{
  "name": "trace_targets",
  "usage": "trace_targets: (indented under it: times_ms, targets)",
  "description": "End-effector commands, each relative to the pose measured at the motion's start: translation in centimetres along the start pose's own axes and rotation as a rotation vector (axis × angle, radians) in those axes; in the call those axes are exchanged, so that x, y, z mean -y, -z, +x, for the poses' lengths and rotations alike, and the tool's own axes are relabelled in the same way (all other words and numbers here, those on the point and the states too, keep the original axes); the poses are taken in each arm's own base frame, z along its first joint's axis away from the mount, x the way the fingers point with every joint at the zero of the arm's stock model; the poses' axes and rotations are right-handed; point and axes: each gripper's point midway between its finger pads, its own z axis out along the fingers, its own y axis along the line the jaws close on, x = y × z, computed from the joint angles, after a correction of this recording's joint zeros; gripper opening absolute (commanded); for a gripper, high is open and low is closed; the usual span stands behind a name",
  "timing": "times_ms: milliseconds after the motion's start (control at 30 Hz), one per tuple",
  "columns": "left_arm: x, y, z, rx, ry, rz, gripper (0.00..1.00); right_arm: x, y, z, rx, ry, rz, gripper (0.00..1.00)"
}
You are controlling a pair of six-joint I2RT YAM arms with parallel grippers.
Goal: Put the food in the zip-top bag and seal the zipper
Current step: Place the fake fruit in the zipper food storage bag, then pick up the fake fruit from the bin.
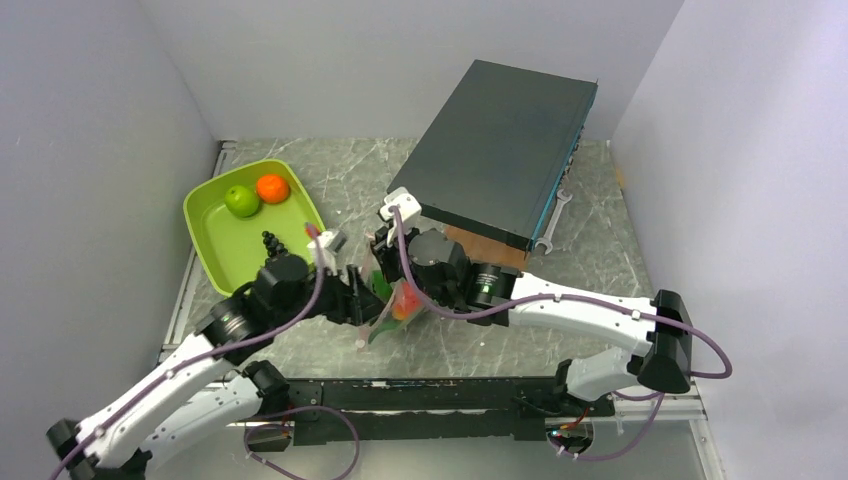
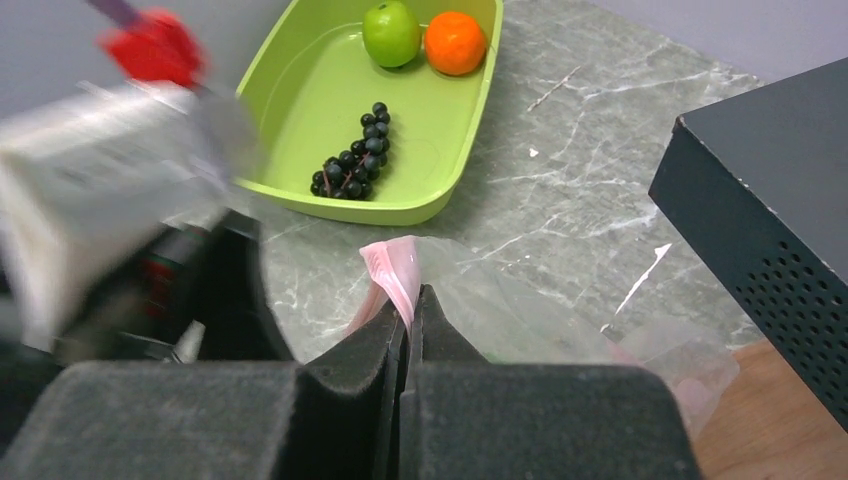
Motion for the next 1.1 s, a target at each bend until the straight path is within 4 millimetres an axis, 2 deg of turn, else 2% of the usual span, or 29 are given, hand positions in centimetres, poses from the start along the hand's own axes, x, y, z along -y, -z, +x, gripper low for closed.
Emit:
trace_targets:
  times_ms: [0,233,333,367,433,500,600,667,733,800,900,933,1067]
  targets:
    - [-0.2,4.0,-2.5,0.21,-0.051,-0.025,0.76,0.8,1.9,-4.4,0.129,-0.009,0.029,0.0]
    - [-2.8,9.9,-3.8,0.466,-0.013,-0.12,0.89,1.4,2.2,-3.2,0.103,0.019,0.042,0.0]
    - [-5.8,11.9,-3.9,0.508,0.068,-0.299,0.98,1.3,2.4,-2.9,0.109,0.022,0.024,0.0]
    - [-7.0,12.7,-3.8,0.507,0.098,-0.381,0.99,1.2,2.4,-2.9,0.109,0.027,0.021,0.0]
    - [-8.0,13.6,-3.9,0.476,0.091,-0.493,0.99,1.3,2.3,-2.9,0.103,0.037,0.026,0.0]
    - [-8.1,13.5,-4.7,0.438,0.029,-0.559,1.0,1.2,2.3,-2.9,0.103,0.04,0.023,0.0]
    - [-9.5,13.3,-5.6,0.383,-0.004,-0.724,1.0,1.0,2.4,-2.7,0.109,0.04,0.004,0.0]
    - [-9.9,13.3,-6.9,0.37,-0.026,-0.812,1.0,0.9,2.4,-2.5,0.103,0.033,-0.004,0.0]
    - [-10.5,12.5,-8.3,0.361,-0.066,-0.872,1.0,0.6,2.5,-2.2,0.099,0.022,-0.019,0.0]
    - [-11.0,11.1,-10.1,0.357,-0.08,-0.85,1.0,0.5,2.7,-2.1,0.102,0.009,-0.032,0.0]
    - [-13.4,10.0,-12.7,0.383,0.022,-0.785,1.0,0.6,2.9,-1.9,0.102,0.003,-0.037,0.0]
    - [-14.9,10.4,-14.0,0.427,0.075,-0.789,1.0,0.6,3.0,-1.8,0.105,0.001,-0.037,0.0]
    - [-18.6,10.4,-18.4,0.594,0.218,-0.731,1.0,0.8,3.5,-2.2,0.121,-0.002,-0.042,0.0]
